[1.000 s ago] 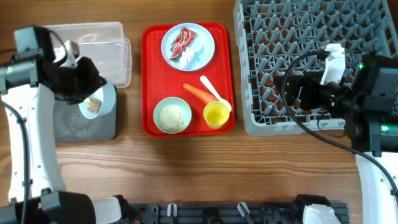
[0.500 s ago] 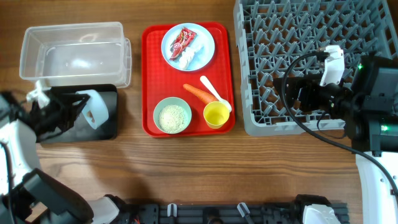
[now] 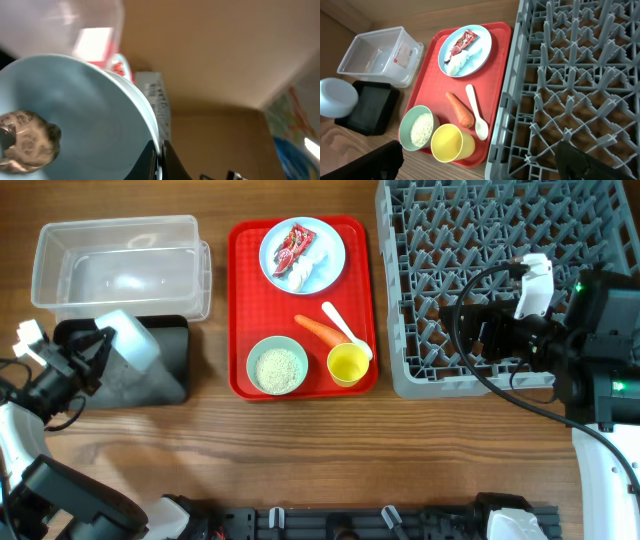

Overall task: Sort waste into correct bins and load items into the dishwasher rack
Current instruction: 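Carry the bowl over the black tray and tip the mushroom out with the left gripper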

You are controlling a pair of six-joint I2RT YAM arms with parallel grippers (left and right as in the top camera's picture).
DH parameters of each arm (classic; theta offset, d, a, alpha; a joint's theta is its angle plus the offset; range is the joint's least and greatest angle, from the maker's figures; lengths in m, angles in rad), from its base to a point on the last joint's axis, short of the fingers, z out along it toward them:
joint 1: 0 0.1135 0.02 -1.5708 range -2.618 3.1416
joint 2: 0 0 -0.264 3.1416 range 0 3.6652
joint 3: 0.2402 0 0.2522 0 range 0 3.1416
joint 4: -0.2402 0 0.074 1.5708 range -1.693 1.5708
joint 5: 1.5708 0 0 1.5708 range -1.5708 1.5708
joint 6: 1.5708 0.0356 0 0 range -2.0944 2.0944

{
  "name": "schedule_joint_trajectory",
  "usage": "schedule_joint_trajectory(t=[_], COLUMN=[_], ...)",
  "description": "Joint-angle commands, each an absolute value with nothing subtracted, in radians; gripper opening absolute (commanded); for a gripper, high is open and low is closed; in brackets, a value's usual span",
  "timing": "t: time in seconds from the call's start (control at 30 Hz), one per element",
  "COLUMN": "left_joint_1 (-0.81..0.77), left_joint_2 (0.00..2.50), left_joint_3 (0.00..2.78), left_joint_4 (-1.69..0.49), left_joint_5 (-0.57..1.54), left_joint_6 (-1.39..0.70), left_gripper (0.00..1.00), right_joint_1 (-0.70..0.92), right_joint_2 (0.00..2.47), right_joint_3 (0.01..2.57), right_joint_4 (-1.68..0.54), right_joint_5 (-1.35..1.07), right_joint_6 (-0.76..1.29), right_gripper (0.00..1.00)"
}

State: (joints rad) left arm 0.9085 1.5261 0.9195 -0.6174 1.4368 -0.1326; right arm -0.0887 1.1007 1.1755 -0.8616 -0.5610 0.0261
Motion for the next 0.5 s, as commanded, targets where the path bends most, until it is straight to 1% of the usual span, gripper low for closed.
schedule_joint_trajectory(t=[0.0,0.17,0.27,0.47], left_joint_1=[0.913,0.913,0.913,0.913], left_joint_2=[1.523,1.542,1.579,1.667], left_joint_3=[0.915,0.915,0.915,0.915], left_joint_4=[-0.585,-0.581,-0.578,-0.579], left_joint_5=[1.577,1.574,1.566,1.574], left_joint_6=[-0.111,-0.107,-0.054,-0.059], left_gripper=[0.04,0.04,0.04,0.04], right_joint_1=[-0.089,-0.089,-0.089,-0.089], right_joint_2=[1.107,1.107,1.107,1.107], right_joint_3=[1.203,1.203,1.203,1.203], right_joint_4=[-0.874,-0.879,-0.879,-0.880], right_joint_5=[-0.569,-0.569,-0.569,-0.569], right_joint_6=[0.028,0.027,0.027,0.027], right_gripper=[1.00,0.99,1.00,1.00])
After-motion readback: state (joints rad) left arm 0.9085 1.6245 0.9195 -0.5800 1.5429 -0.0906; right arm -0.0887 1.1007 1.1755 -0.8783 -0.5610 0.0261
